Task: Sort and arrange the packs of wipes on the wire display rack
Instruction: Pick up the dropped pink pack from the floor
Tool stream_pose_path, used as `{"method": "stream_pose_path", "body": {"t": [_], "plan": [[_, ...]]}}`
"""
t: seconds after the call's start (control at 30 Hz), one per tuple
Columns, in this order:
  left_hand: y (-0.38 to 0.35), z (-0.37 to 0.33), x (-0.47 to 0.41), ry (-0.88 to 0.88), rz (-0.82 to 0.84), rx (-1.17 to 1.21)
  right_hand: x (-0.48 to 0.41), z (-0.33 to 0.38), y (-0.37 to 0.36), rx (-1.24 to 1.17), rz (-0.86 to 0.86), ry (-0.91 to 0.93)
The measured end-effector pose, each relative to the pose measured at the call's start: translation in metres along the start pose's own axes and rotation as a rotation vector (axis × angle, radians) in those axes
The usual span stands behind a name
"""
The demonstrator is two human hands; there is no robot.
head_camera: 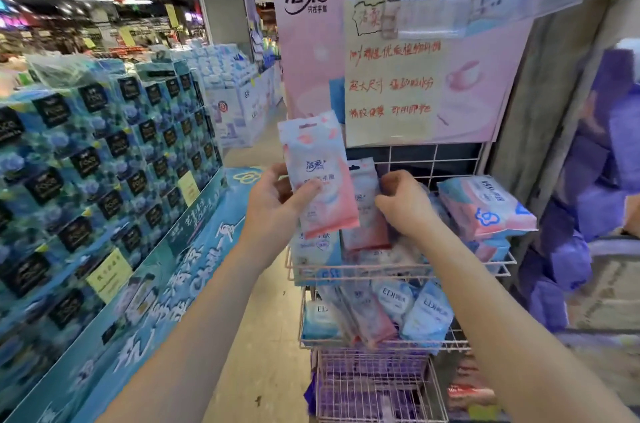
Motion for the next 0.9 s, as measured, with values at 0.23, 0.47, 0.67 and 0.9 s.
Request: {"method": "stream_pose_path", "body": {"t": [0.23, 0.47, 0.67, 0.9], "plan": [[-0.005, 0.013, -0.022, -0.024, 0.094, -0.131, -0.013, 0.001, -0.015, 0.1, 0.025, -0.032], [-0.014, 0.001, -0.027, -0.047, 0.09, -0.11, -0.005, 0.014, 0.019, -0.36, 0.089, 0.06], [-0.049, -0.012, -0.029, -0.075, 0.136, -0.173, 0.0, 0.046, 0.045, -0.594, 0.231, 0.185], [-0.06, -0.005, -0.025, -0.041, 0.113, -0.005, -0.009, 0.04, 0.027, -0.726, 0.306, 0.162]]}}
Point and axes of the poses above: each hand's wrist, its own x-axis away from the middle knuckle, its own y-axis out of the back of the hand, z = x × y, the point moved 10 cm from there along -x, towards the middle knuckle, and after that the axes turned 5 degrees about -y, right-handed, at the moved point
